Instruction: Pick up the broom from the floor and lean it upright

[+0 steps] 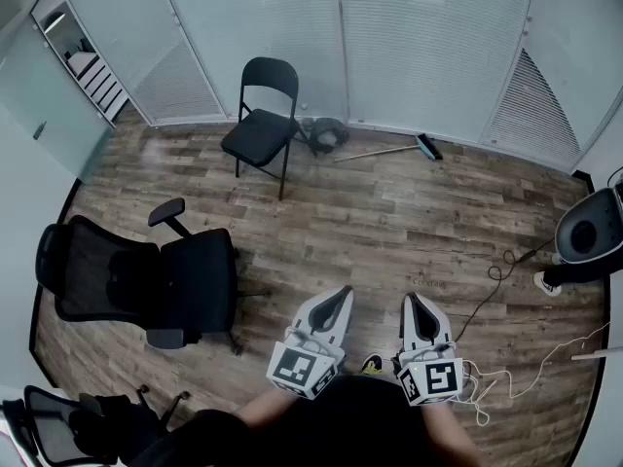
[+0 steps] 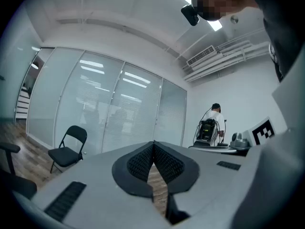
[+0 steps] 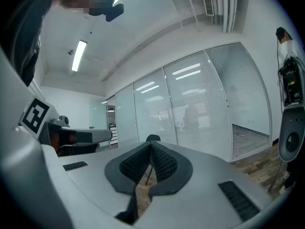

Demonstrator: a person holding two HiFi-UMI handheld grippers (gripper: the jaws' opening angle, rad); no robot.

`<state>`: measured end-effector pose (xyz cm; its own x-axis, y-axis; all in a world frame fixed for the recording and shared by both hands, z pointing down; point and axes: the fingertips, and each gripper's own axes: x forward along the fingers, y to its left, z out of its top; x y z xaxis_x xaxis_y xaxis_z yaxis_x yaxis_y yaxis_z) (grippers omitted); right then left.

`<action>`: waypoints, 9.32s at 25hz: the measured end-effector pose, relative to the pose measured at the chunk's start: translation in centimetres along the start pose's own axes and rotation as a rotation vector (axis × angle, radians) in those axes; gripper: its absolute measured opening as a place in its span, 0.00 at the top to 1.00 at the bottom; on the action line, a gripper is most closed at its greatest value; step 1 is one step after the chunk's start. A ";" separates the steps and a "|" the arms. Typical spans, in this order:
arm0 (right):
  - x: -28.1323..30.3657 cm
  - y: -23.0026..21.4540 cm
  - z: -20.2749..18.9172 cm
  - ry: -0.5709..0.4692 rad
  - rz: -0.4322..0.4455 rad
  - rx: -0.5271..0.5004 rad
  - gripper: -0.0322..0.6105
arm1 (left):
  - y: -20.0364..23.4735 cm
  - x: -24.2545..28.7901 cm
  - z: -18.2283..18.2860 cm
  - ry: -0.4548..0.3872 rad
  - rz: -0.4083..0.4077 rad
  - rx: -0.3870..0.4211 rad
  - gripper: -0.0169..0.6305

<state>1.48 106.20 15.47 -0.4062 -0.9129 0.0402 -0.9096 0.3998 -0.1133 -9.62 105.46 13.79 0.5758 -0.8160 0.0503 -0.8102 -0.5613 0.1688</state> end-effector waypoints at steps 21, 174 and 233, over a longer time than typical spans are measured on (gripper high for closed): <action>2.1 4.6 -1.0 0.039 0.122 -0.069 0.93 | 7.5 -3.4 -0.5 0.022 0.053 -0.008 0.94; 103.9 -58.9 8.5 0.063 0.038 -0.029 0.92 | 64.4 101.6 9.2 0.114 0.092 -0.038 0.94; 126.6 -55.1 -83.7 1.026 0.793 -0.670 0.69 | 94.8 106.1 -68.1 0.656 0.426 -0.197 0.94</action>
<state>-7.16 -24.51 109.87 -0.4320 -0.0952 0.8969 -0.1750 0.9844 0.0202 -17.92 -24.92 102.18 0.2182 -0.6728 0.7070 -0.9757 -0.1356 0.1721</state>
